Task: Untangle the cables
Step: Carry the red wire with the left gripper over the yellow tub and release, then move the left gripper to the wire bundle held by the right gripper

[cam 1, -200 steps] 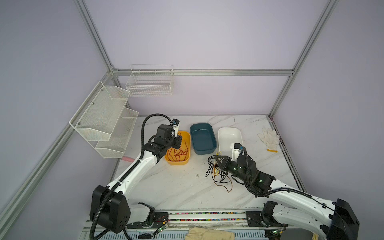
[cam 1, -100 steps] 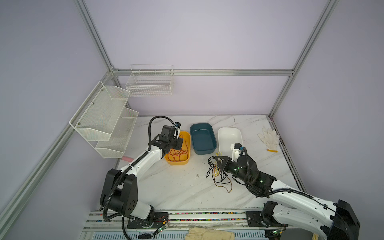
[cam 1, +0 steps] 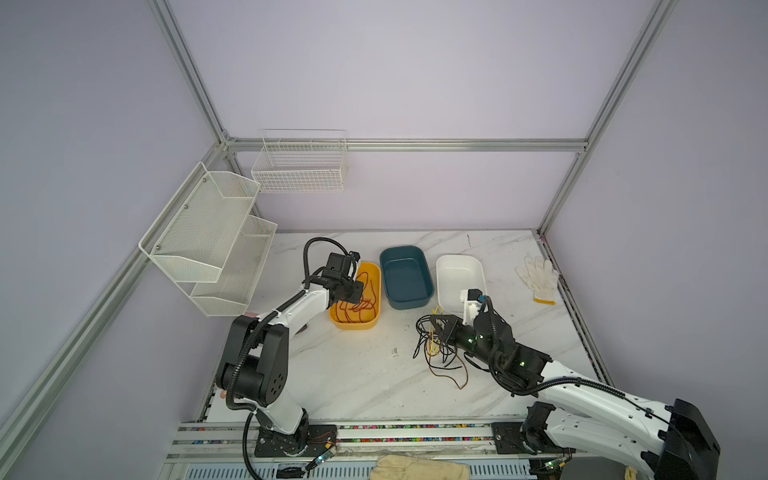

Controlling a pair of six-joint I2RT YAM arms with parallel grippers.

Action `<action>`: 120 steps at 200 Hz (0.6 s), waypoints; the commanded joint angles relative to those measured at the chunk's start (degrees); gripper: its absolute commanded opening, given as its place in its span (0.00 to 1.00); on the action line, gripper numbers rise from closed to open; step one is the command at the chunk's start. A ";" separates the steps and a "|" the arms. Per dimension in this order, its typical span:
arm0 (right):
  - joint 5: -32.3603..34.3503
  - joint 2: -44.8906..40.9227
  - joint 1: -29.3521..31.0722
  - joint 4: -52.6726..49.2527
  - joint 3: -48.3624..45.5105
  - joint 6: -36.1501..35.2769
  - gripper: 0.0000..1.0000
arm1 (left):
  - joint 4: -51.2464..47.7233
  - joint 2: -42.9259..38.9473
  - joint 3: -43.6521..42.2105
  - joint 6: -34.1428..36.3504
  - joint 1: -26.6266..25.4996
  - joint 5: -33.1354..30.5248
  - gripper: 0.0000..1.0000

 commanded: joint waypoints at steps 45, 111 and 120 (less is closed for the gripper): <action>-0.35 0.34 0.16 1.67 -0.48 0.36 0.00 | -2.85 1.68 7.46 -1.89 1.57 1.20 0.24; -0.34 0.69 0.26 1.95 -0.84 0.58 0.00 | -4.31 0.02 8.30 -2.97 2.28 2.38 0.35; -0.31 0.72 0.25 1.95 -0.85 0.58 0.00 | -4.24 -0.72 8.26 -3.12 2.36 2.60 0.37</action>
